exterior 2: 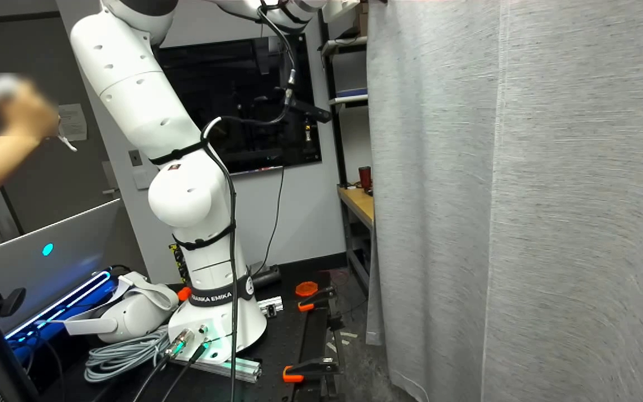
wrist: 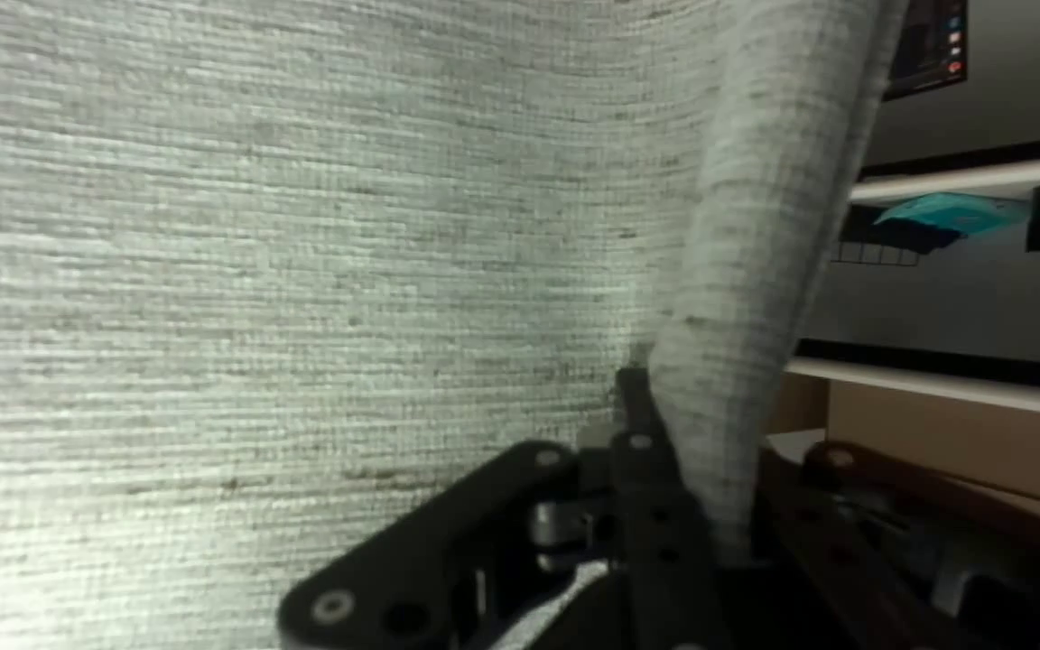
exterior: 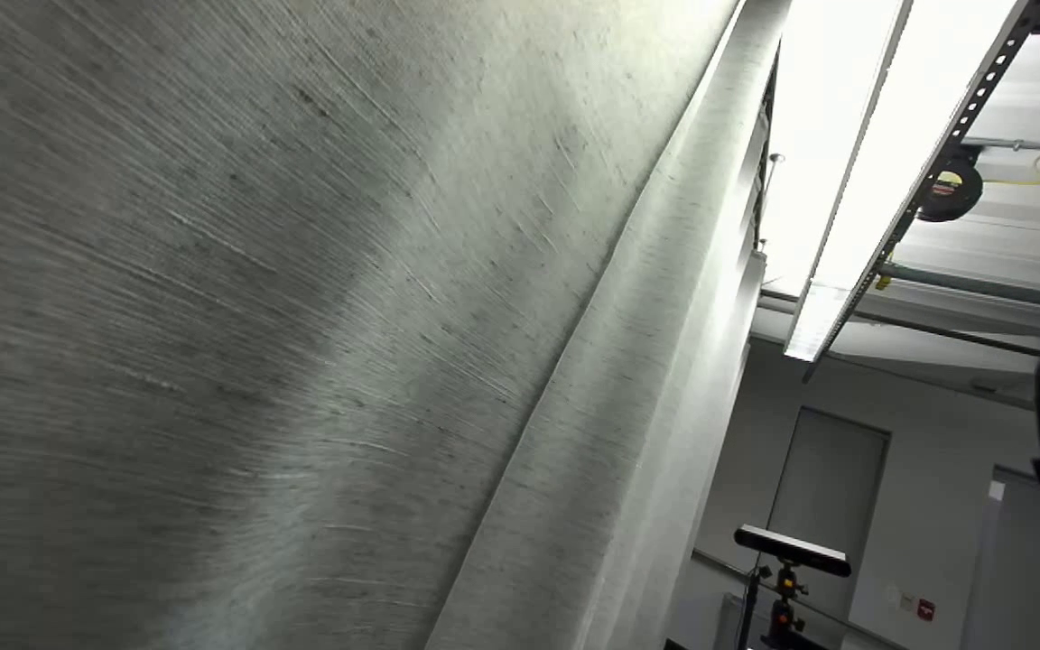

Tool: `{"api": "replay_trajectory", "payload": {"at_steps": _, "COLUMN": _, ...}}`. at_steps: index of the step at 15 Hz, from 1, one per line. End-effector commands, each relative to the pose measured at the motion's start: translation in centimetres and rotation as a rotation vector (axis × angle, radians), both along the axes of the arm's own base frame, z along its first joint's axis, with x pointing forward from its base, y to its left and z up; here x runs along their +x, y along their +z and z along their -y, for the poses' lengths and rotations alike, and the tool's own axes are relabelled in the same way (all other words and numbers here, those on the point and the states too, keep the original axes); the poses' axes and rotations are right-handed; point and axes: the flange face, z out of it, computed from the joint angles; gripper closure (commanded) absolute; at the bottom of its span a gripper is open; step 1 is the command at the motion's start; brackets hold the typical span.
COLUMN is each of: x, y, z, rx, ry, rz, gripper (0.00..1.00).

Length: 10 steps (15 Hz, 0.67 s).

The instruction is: Move the curtain to the left

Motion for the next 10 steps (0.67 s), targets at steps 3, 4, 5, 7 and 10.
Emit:
{"api": "replay_trajectory", "payload": {"at_steps": 3, "x": -5.2, "y": -6.7, "z": -5.7, "rx": -0.105, "ry": 0.108, "rz": -0.115, "gripper": 0.99}}
{"api": "replay_trajectory", "payload": {"at_steps": 4, "x": -6.2, "y": -6.6, "z": -6.1, "rx": -0.102, "ry": 0.123, "rz": -0.106, "gripper": 0.99}}
{"api": "replay_trajectory", "payload": {"at_steps": 5, "x": -7.0, "y": -6.6, "z": -6.2, "rx": -0.106, "ry": 0.131, "rz": -0.099, "gripper": 0.99}}
{"api": "replay_trajectory", "payload": {"at_steps": 7, "x": -8.1, "y": -6.5, "z": -6.5, "rx": -0.117, "ry": 0.141, "rz": -0.080, "gripper": 0.99}}
{"api": "replay_trajectory", "payload": {"at_steps": 10, "x": -8.7, "y": -6.5, "z": -6.9, "rx": -0.126, "ry": 0.123, "rz": -0.072, "gripper": 0.99}}
